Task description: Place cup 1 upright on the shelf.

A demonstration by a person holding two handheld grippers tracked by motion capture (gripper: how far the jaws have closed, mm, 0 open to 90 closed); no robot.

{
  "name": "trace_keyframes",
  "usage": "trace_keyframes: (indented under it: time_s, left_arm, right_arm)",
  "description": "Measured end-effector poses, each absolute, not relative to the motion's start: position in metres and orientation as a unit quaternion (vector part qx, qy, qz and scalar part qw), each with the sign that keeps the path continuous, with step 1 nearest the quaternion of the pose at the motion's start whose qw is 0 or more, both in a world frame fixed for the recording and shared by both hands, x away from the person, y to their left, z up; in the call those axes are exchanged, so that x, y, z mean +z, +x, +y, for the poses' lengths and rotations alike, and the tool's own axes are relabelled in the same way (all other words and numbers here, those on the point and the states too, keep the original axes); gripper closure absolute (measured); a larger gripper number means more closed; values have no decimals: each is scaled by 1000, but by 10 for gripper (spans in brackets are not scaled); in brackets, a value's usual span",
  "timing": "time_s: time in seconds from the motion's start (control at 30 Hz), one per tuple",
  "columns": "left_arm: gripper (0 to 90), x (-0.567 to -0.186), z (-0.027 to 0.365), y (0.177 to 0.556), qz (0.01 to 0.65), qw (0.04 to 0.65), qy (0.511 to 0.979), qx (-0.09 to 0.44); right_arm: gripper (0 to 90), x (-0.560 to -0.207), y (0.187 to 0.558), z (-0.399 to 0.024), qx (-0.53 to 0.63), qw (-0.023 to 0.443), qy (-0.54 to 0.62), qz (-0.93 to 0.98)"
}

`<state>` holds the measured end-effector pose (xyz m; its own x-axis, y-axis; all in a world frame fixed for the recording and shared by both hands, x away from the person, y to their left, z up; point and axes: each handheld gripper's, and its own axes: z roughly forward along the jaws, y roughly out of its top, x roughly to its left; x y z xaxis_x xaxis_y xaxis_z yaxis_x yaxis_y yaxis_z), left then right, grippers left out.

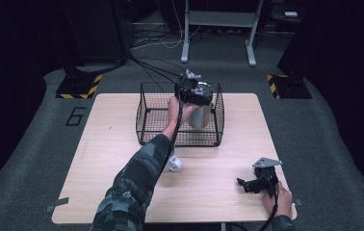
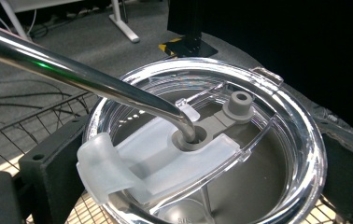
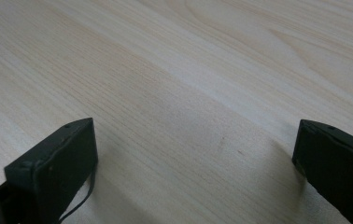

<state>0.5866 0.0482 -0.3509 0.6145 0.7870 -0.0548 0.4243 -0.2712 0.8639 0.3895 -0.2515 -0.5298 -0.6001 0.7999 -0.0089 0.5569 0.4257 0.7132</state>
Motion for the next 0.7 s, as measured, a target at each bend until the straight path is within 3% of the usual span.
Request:
trace_keyframes:
  time_s: [0.7]
  left_arm:
    - [38, -374, 40, 601, 429, 426, 772, 194]
  right_arm:
    - [0, -530, 389, -251, 346, 177, 417, 822]
